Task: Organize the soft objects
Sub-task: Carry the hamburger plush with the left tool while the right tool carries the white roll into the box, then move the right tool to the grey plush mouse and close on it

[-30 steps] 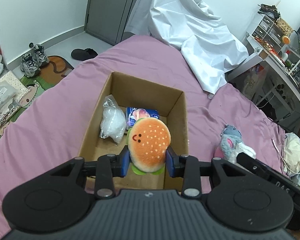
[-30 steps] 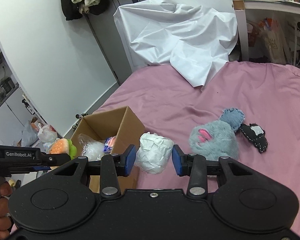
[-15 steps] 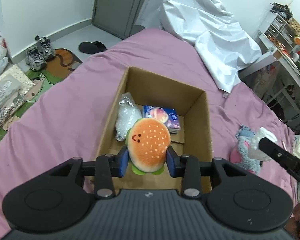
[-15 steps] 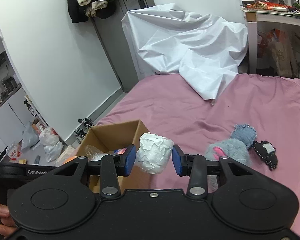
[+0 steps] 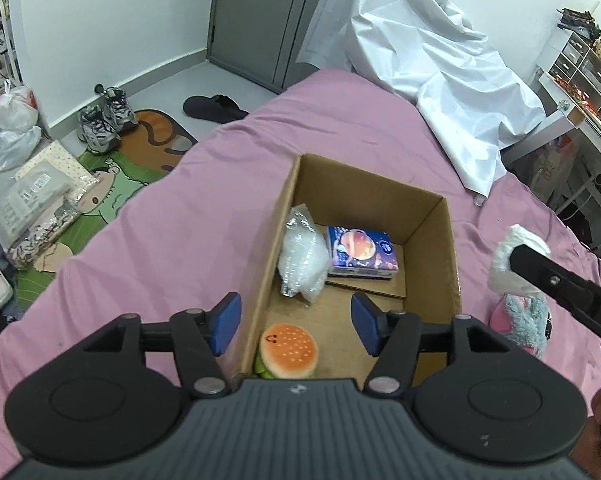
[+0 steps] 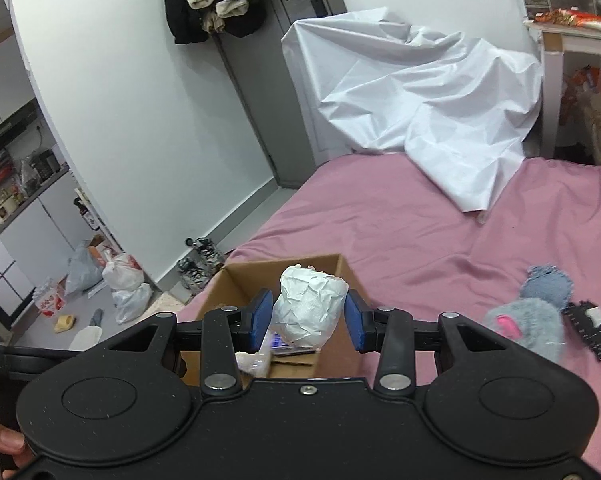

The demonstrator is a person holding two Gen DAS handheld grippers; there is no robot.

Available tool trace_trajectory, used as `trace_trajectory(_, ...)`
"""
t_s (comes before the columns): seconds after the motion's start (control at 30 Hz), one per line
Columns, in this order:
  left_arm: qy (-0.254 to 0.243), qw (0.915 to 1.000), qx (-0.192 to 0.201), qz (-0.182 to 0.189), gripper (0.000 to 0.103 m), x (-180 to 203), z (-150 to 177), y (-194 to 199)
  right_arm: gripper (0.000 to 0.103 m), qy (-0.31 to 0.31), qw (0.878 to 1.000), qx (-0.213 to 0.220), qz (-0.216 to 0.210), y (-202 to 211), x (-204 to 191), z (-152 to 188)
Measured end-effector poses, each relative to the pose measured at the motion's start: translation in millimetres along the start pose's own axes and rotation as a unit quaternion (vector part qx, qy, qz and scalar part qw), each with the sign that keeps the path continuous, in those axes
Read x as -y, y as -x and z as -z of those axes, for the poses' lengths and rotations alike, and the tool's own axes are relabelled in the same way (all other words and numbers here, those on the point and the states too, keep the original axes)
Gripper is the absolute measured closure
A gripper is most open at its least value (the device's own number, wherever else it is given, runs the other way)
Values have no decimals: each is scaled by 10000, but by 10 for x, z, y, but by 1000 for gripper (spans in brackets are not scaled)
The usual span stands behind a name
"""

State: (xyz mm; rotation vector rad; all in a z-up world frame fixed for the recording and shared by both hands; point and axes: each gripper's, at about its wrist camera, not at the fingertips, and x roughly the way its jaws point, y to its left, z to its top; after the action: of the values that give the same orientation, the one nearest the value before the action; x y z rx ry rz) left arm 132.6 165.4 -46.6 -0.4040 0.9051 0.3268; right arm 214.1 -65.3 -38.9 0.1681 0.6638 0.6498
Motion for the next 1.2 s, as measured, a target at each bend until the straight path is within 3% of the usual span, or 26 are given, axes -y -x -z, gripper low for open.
trace_trajectory(0.07, -1, 10000, 26, -59, 39, -6, -3, 36, 58, 32, 9999, -1, -164, -24, -47, 12)
trace_trajectory(0.13, -21, 9999, 56, -123, 31, 9, -6, 74, 40, 21, 9997, -37, -233, -37, -82, 22)
trace_trajectory(0.33, -187, 9995, 233, -70, 19, 125, 33, 171, 28, 40, 9998, 86, -193, 97, -81, 54)
trace_trajectory(0.63, -31, 9998, 183, 46, 16, 255, 81, 198, 7, -247, 9994, 202, 137, 299, 206, 125)
trace_trajectory(0.8, -76, 9995, 292, -75, 16, 335, 75, 226, 0, -239, 9991, 280, 224, 390, 333, 164)
trace_trajectory(0.93, -141, 9990, 355, -216, 16, 433, 50, 220, 0, -242, 9987, 272, 350, 415, 418, 205)
trace_trajectory(1.2, -248, 9988, 416, -123, 15, 702, 63, 219, 0, -423, 9969, 334, 581, 527, 689, 258)
